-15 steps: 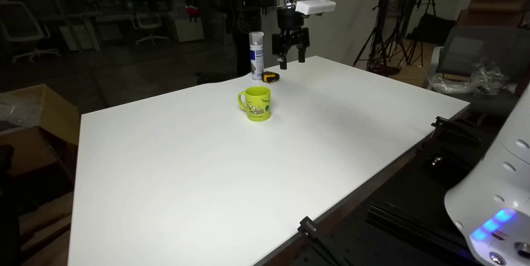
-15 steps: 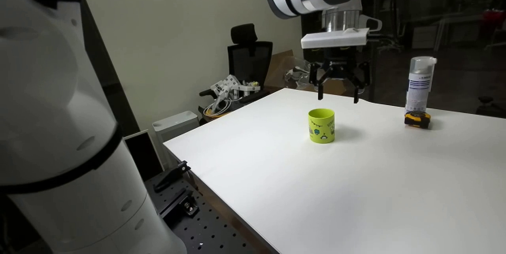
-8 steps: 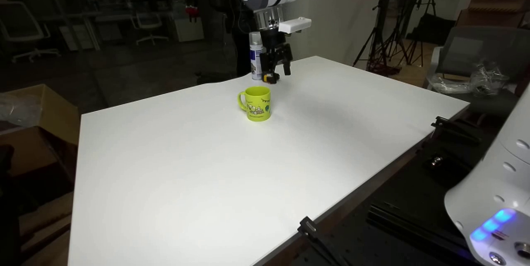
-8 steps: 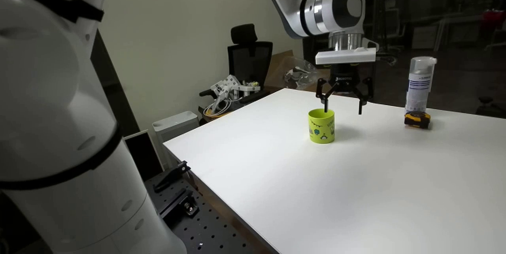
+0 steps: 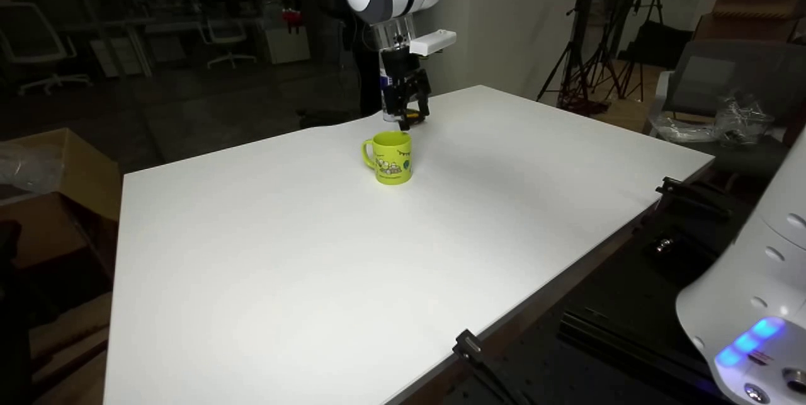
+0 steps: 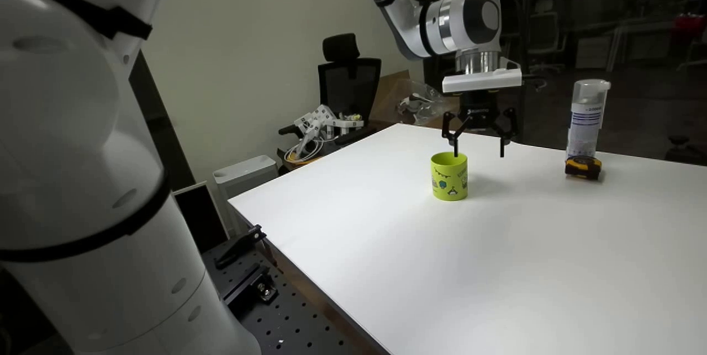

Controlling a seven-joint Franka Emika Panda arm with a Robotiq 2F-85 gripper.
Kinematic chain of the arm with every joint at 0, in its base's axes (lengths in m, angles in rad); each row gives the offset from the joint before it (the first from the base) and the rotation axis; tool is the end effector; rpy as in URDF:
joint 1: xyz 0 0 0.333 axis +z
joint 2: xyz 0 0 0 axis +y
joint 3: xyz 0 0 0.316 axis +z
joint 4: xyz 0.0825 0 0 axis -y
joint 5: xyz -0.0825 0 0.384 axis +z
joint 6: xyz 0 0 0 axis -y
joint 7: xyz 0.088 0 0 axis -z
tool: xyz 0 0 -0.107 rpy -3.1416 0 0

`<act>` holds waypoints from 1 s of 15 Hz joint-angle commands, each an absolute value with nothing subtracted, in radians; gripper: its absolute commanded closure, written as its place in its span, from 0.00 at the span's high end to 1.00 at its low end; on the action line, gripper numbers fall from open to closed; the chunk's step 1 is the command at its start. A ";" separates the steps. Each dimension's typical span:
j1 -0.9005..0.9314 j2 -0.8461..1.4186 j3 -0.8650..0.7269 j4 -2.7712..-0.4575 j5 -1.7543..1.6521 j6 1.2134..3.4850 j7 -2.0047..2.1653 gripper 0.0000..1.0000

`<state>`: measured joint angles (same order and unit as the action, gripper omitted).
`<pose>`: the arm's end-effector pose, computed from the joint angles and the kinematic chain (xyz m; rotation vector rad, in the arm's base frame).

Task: Move the cup towards you

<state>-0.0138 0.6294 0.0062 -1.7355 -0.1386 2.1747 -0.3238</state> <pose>0.6471 -0.0105 0.2024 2.9935 0.6146 -0.3129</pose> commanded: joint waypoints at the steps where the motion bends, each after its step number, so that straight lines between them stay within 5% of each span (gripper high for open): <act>1: -0.007 0.652 0.019 -1.720 -0.161 2.199 -0.317 1.00; 6: 0.008 0.692 0.029 -1.702 -0.174 2.209 -0.325 0.96; 7: 0.013 0.699 0.027 -1.698 -0.181 2.218 -0.320 0.73; 9: 0.016 0.709 0.026 -1.695 -0.191 2.234 -0.318 0.71; 15: 0.031 0.712 0.022 -1.700 -0.223 2.280 -0.304 0.29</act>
